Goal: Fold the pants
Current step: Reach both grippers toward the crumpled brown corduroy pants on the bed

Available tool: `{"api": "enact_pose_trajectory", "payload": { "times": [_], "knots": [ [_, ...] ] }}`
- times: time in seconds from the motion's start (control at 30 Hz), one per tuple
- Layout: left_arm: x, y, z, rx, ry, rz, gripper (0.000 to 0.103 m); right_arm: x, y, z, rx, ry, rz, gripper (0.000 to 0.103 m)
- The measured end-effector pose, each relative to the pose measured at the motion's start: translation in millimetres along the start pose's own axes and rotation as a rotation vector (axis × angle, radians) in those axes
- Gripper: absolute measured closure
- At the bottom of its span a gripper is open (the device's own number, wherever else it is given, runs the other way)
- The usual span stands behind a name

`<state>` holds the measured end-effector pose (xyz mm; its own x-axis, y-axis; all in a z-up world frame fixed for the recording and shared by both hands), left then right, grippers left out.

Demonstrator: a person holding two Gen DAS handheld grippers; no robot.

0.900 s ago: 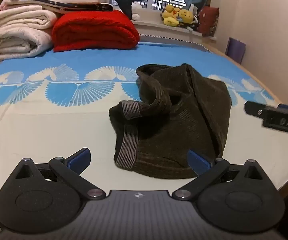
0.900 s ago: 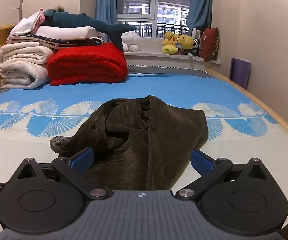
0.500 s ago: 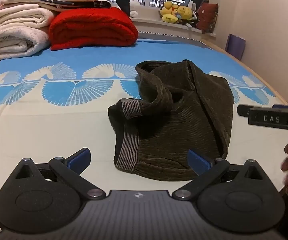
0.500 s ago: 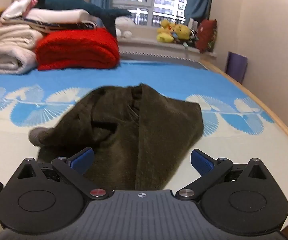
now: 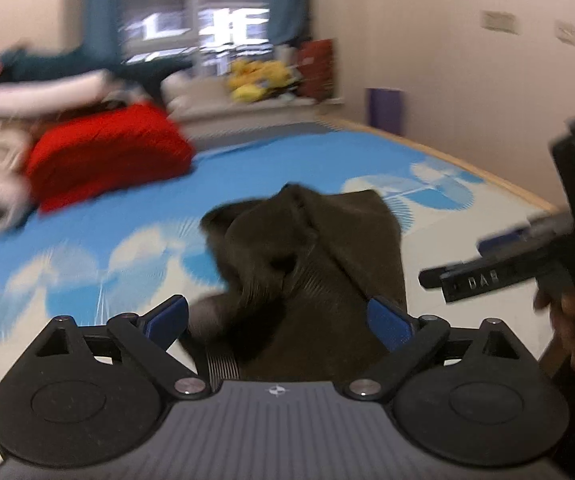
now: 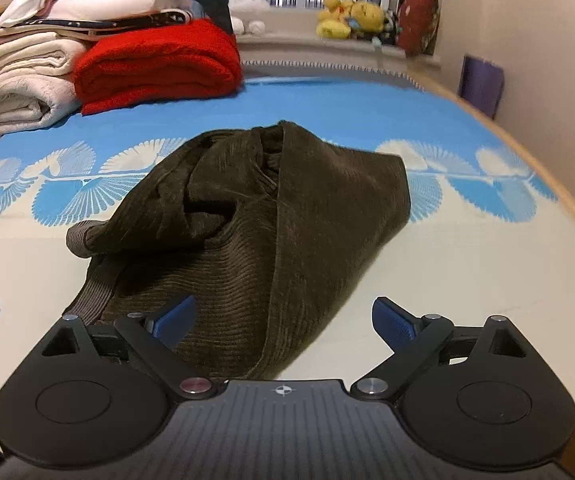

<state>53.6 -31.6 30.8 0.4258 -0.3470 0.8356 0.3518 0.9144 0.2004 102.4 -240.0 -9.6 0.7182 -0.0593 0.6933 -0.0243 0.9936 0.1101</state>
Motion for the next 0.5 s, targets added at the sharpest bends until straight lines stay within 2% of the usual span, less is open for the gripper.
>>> {"api": "enact_pose_trajectory", "payload": {
  "times": [0.03,0.07,0.1,0.13,0.17,0.2,0.23,0.27,0.33,0.43,0.47,0.5],
  "knots": [
    [4.1,1.5,-5.2,-0.010,-0.007,-0.028,0.010,7.1,-1.7,-1.2,-0.005,-0.009,0.017,0.013],
    [4.4,2.4,-10.3,-0.019,-0.011,-0.048,0.019,13.1,-3.4,-3.1,-0.009,-0.018,0.030,0.015],
    [2.1,2.7,-17.6,-0.035,-0.010,-0.062,0.035,17.9,-5.6,-6.0,-0.009,-0.026,0.036,0.016],
    [-5.5,4.8,-27.4,-0.063,-0.002,-0.058,0.045,22.1,-8.1,-8.9,-0.006,-0.035,0.036,0.017],
    [-16.8,5.9,-37.2,-0.087,0.019,-0.043,0.058,24.5,-11.1,-13.0,-0.005,-0.042,0.031,0.020],
    [-26.1,7.4,-52.9,-0.096,0.098,-0.050,0.081,24.8,-14.5,-17.7,-0.006,-0.044,0.019,0.023],
    [-30.9,12.6,-63.8,-0.071,0.136,-0.055,0.087,24.4,-18.4,-23.5,-0.005,-0.037,0.000,0.035],
    [-33.7,18.8,-69.9,-0.048,0.145,-0.041,0.087,20.9,-22.0,-29.9,-0.001,-0.024,-0.021,0.051],
    [-39.6,33.6,-81.0,-0.033,0.165,0.030,0.086,14.5,-25.5,-45.9,-0.011,0.042,-0.047,0.070],
    [-48.1,50.4,-99.7,0.008,0.215,0.064,0.085,9.9,-22.6,-65.2,-0.011,0.072,-0.011,0.071],
    [-45.7,56.6,-101.8,0.021,0.213,0.064,0.078,10.2,-20.8,-71.7,-0.014,0.089,0.005,0.071],
    [-47.2,62.7,-104.1,0.030,0.210,0.070,0.064,10.8,-19.8,-77.2,-0.001,0.101,0.010,0.071]
  ]
}}
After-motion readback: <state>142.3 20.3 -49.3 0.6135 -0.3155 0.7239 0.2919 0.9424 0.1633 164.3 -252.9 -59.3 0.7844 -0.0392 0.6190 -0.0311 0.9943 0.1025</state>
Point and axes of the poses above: each gripper's, at about its wrist camera, not at the fingertips, and z roughly against the way its jaws point, y to its left, x to its top, the point moved 4 cm from there along -z, roughly the way its jaws point, and after that the axes turned 8 degrees about -z, right-handed, at the moved point
